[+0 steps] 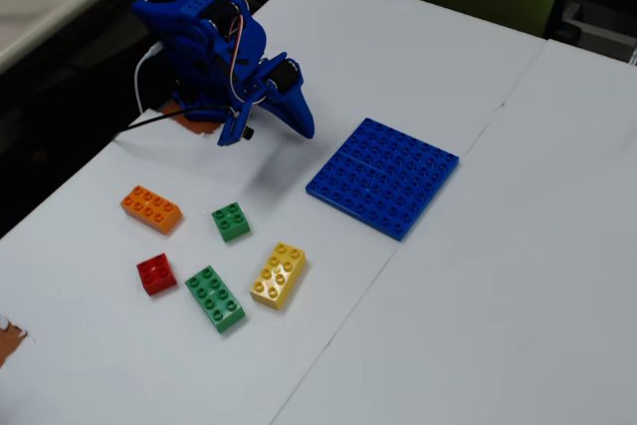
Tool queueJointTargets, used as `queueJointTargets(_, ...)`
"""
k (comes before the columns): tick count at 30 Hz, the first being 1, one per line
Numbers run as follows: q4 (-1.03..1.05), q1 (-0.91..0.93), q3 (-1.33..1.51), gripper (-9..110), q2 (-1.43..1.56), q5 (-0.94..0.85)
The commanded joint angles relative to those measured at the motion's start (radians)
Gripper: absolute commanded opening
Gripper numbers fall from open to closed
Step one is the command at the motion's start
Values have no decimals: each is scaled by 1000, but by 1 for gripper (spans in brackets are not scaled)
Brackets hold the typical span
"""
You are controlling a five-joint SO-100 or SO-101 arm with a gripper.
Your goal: Pick up the 2x2 green block and go up the 8x8 blue block.
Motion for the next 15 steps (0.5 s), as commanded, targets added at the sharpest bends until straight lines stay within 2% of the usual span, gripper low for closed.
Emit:
queueJointTargets(1,-15,11,6,0,41,5)
queueJointTargets(15,-15,3,6,0,41,3)
